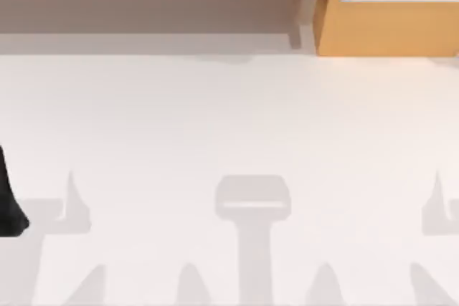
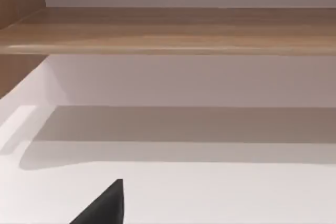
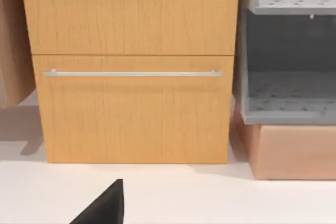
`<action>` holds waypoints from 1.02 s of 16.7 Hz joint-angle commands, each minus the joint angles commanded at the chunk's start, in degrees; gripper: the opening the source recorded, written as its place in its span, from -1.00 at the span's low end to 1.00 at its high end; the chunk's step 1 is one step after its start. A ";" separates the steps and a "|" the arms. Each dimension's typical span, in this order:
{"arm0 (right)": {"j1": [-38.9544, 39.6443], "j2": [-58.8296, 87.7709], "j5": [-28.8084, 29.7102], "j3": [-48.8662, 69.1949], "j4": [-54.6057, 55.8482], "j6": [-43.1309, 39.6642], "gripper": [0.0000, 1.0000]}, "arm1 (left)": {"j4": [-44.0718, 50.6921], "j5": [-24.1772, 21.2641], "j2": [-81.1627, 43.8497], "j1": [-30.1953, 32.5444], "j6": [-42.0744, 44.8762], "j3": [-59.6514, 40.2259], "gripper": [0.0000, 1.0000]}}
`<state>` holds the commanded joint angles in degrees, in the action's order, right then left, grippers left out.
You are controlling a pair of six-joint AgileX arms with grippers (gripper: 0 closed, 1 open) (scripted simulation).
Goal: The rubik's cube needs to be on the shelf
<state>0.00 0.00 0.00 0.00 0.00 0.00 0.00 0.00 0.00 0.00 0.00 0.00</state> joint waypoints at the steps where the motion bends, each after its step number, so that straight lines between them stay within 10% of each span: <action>1: 0.00 0.00 0.00 0.00 0.00 0.00 1.00 | 0.00 0.00 0.00 0.00 0.00 0.00 1.00; 8: 1.37 10.99 0.77 4.96 6.21 -8.47 1.00 | 0.00 0.00 0.00 0.00 0.00 0.00 1.00; 17: 5.68 55.39 4.44 23.96 31.13 -40.08 1.00 | 0.00 0.00 0.00 0.00 0.00 0.00 1.00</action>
<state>5.68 55.39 4.44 23.96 31.13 -40.08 0.00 0.00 0.00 0.00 0.00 0.00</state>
